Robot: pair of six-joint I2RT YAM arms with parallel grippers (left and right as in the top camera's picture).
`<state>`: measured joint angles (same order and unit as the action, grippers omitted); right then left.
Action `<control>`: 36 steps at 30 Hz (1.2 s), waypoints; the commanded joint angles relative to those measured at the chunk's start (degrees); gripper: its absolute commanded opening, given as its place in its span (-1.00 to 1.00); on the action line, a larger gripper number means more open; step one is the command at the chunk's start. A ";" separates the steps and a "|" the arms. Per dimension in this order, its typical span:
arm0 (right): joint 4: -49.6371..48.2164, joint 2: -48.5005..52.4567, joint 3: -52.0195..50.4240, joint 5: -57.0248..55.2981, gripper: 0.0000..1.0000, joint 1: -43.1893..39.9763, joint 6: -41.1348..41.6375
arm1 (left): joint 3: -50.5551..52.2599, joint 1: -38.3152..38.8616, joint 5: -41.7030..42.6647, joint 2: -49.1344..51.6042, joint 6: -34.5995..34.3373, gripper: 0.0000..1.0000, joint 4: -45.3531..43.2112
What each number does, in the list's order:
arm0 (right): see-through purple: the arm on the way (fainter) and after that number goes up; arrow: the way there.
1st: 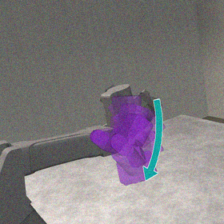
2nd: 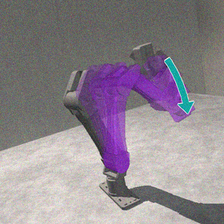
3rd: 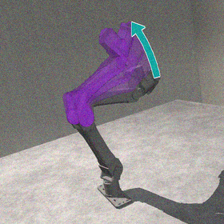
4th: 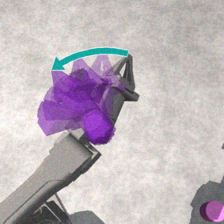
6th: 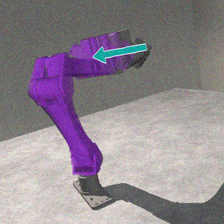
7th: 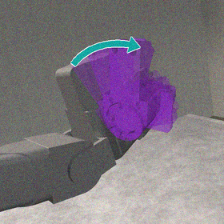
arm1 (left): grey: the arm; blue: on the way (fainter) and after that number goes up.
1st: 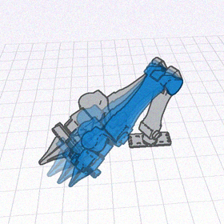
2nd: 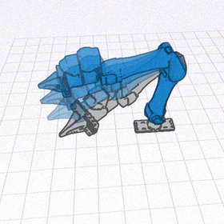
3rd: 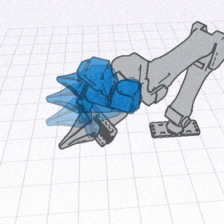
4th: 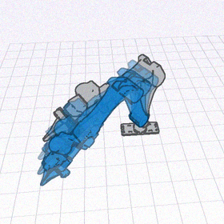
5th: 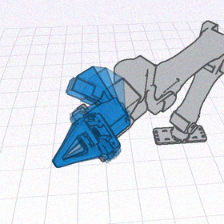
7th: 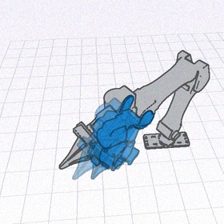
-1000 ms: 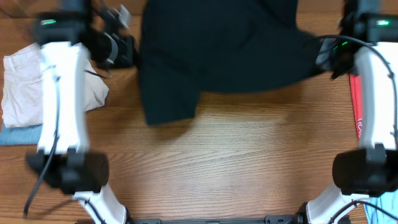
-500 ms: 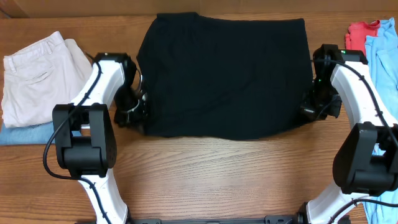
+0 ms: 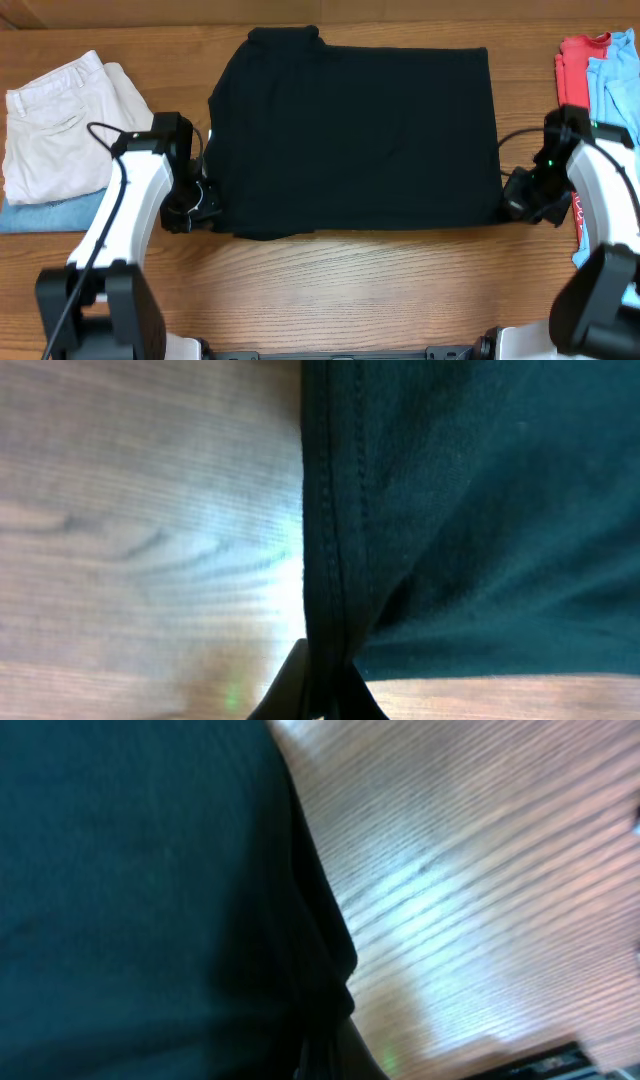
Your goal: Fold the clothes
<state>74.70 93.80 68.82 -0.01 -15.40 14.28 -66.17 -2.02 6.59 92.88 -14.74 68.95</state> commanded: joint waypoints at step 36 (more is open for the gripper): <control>-22.45 -15.82 -13.68 9.16 -0.91 -4.20 3.30 | 14.69 -0.59 -2.23 -17.84 -17.64 -0.92 -26.82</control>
<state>53.12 77.67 54.98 10.15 -19.38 17.78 -51.70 -2.04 4.10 73.45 -31.31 44.36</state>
